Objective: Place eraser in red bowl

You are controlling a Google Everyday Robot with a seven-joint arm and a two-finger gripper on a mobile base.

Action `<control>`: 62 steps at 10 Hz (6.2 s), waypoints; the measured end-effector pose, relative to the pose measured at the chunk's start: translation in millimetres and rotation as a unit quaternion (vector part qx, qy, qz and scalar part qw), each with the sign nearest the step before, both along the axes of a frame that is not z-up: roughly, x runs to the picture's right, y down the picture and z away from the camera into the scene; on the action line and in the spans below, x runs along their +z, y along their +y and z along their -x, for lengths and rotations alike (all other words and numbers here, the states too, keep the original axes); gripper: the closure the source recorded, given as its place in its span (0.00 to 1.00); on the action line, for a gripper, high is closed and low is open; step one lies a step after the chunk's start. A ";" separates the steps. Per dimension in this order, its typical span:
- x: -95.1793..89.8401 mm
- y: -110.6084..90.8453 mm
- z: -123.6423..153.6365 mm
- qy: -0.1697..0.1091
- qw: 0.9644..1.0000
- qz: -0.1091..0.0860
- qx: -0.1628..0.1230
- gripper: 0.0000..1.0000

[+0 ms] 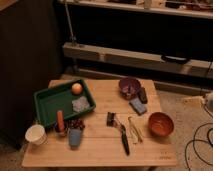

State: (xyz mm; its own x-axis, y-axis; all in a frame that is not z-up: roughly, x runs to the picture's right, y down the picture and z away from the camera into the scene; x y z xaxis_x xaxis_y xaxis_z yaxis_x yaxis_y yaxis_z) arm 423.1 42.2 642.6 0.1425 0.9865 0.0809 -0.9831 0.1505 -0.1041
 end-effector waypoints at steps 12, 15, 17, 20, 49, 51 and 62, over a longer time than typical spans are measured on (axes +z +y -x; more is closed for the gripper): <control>37.0 -19.1 38.8 -0.006 0.992 0.044 -0.120 0.30; 52.1 -23.8 55.2 -0.002 0.986 0.068 -0.149 0.30; 57.1 -28.6 62.0 -0.003 0.986 0.071 -0.153 0.30; 62.2 -26.5 62.3 -0.021 0.991 0.051 -0.126 0.30; 237.0 -14.3 138.9 -0.039 0.994 0.077 -0.073 0.30; 246.8 -13.0 141.9 -0.041 0.993 0.080 -0.073 0.30; 279.2 -12.2 154.9 -0.019 0.987 0.137 -0.080 0.30</control>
State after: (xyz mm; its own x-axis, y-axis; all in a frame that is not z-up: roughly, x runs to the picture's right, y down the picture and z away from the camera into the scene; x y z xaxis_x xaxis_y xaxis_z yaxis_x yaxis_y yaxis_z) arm 268.2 30.0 921.7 0.3005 0.9371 -0.1774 -0.9435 0.2649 -0.1990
